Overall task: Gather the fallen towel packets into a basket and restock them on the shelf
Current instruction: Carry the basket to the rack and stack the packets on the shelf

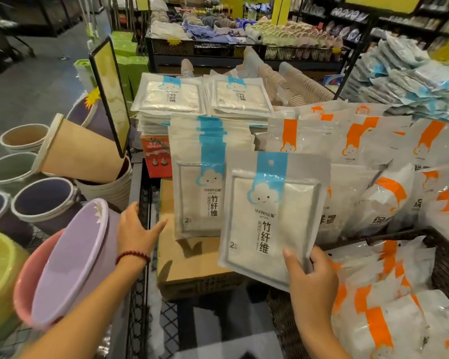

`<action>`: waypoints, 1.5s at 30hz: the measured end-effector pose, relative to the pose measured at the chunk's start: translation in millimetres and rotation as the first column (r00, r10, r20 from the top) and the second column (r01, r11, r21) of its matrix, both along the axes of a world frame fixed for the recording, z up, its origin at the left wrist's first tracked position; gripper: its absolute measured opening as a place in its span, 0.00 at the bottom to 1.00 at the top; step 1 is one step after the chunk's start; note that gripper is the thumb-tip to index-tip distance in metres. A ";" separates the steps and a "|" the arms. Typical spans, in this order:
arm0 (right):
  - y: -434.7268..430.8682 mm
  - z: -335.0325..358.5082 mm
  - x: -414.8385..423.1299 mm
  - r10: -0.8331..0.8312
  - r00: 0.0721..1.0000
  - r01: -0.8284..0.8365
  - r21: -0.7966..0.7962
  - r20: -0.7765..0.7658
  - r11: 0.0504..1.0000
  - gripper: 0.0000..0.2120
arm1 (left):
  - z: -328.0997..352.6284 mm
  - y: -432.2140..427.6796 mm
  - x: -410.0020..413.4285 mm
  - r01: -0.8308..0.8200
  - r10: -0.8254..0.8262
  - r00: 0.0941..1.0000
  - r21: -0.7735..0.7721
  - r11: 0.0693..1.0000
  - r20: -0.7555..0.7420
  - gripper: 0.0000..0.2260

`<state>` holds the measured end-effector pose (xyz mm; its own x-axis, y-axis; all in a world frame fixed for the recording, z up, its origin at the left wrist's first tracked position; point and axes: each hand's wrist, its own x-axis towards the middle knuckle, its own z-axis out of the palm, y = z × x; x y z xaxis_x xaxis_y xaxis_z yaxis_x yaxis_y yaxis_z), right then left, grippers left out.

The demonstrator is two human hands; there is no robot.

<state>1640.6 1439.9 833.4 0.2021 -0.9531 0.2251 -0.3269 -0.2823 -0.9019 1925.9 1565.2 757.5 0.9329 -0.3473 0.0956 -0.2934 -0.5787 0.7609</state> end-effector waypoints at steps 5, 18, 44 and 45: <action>-11.3 -13.6 59.8 0.276 0.954 -0.295 0.192 0.119 0.936 0.08 | -32.0 50.3 -6.3 -0.108 0.155 0.965 0.220 0.970 -0.211 0.36; -46.1 -68.7 129.5 0.080 0.963 -0.034 0.178 -0.257 0.983 0.23 | -54.4 54.6 -23.8 -0.100 0.190 0.956 0.362 0.927 -0.222 0.11; -36.6 -87.1 156.5 0.463 0.555 -0.582 0.075 -0.692 0.810 0.27 | -66.5 56.0 -18.5 -0.134 0.191 0.970 0.325 0.936 -0.150 0.11; -36.6 -86.3 153.4 0.471 0.543 -0.595 0.078 -0.695 0.800 0.27 | -66.3 55.4 -18.5 -0.136 0.195 0.967 0.323 0.937 -0.161 0.11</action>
<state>1794.0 1403.3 747.1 0.8099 -0.5841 -0.0543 -0.5447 -0.7145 -0.4391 1907.4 1620.6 691.2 0.9700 -0.1709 -0.1728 -0.0430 -0.8205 0.5700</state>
